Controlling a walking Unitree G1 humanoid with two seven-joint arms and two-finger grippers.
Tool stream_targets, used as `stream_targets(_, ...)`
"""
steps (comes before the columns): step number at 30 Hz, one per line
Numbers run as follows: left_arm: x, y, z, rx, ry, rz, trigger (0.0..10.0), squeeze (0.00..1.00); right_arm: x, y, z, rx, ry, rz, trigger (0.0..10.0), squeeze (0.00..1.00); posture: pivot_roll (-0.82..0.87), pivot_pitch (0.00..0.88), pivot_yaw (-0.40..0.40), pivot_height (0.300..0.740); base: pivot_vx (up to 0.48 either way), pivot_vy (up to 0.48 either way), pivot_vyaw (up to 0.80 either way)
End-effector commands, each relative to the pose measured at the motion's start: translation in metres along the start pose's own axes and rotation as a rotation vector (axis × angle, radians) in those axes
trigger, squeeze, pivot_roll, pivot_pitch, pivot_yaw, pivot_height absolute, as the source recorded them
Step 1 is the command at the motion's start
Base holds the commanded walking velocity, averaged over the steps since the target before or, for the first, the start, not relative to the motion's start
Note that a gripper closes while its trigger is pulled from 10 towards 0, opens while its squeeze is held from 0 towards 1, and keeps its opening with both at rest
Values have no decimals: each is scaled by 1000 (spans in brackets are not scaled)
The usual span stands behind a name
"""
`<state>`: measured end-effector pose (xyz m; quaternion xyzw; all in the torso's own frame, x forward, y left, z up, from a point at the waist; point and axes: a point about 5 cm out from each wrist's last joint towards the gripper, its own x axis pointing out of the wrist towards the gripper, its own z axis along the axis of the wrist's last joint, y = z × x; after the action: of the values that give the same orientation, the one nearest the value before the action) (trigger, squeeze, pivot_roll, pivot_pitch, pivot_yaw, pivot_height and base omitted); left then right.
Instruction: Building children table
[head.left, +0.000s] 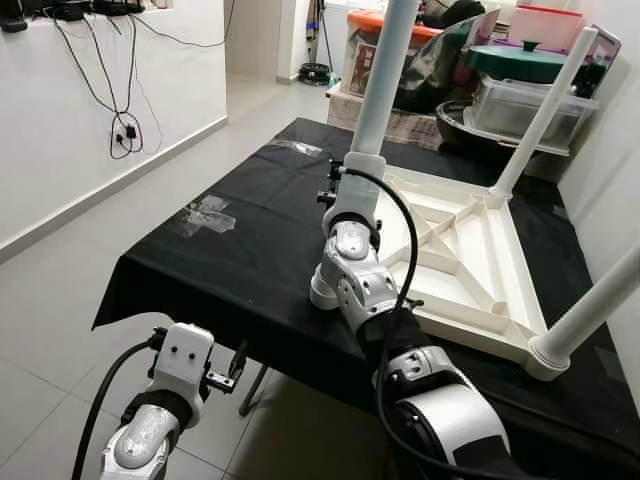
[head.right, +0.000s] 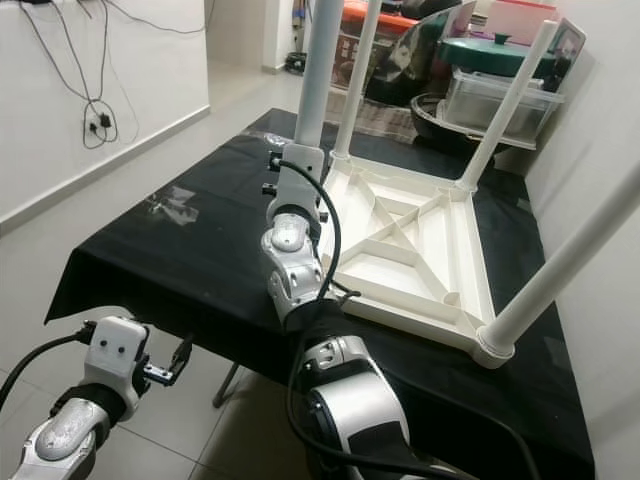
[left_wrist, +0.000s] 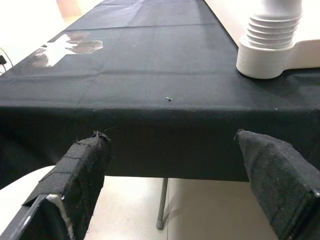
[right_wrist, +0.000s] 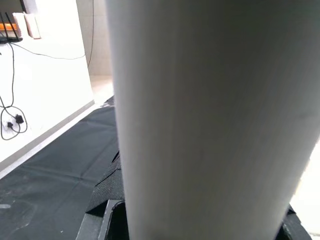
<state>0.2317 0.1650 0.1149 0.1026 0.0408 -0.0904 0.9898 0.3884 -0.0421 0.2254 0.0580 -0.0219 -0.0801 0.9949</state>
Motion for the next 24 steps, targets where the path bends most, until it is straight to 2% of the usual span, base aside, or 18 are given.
stream_targets(1, 1, -4, -3, -9, 11, -17, 10000, 0, -7, -4, -42, -47, 170, -14, 10000, 0, 135, 0, -119, 740, 0, 0, 0)
stream_targets(16, 2, -5, -3, -9, 8, -18, 10000, 0, -7, 1, -36, -49, 169, 31, 10000, 0, 132, 0, -122, 740, 0, 0, 0)
stream_targets(17, 2, -5, -3, -9, 7, -18, 10000, 0, -7, 1, -35, -51, 168, 33, 10000, 39, 130, 0, -123, 740, 0, 0, 0)
stream_targets(18, 2, -6, -3, -9, 7, -19, 10000, 0, -7, 1, -34, -51, 166, 35, 10000, 267, 130, 0, -123, 740, 0, 0, 0)
stream_targets(19, 2, -6, -3, -9, 6, -19, 10000, 0, -7, 2, -34, -51, 166, 37, 10000, 267, 130, 0, -123, 740, 0, 0, 0)
stream_targets(20, 2, -6, -3, -10, 6, -20, 10000, 0, -7, 2, -33, -50, 164, 37, 10000, 706, 131, 0, -123, 740, 0, 0, 0)
stream_targets(22, 2, -6, -3, -10, 6, -20, 10000, 0, -7, 2, -33, -49, 163, 38, 10000, 706, 131, 0, -123, 740, 0, 0, 0)
stream_targets(23, 2, -6, -3, -10, 5, -19, 10000, 0, -7, 2, -30, -41, 154, 40, 10000, 1000, 131, 0, -123, 740, 0, 0, 0)
stream_targets(24, 2, -6, -3, -10, 5, -19, 10000, 0, -7, 3, -27, -33, 140, 43, 10000, 1000, 131, 0, -123, 740, 0, 0, 0)
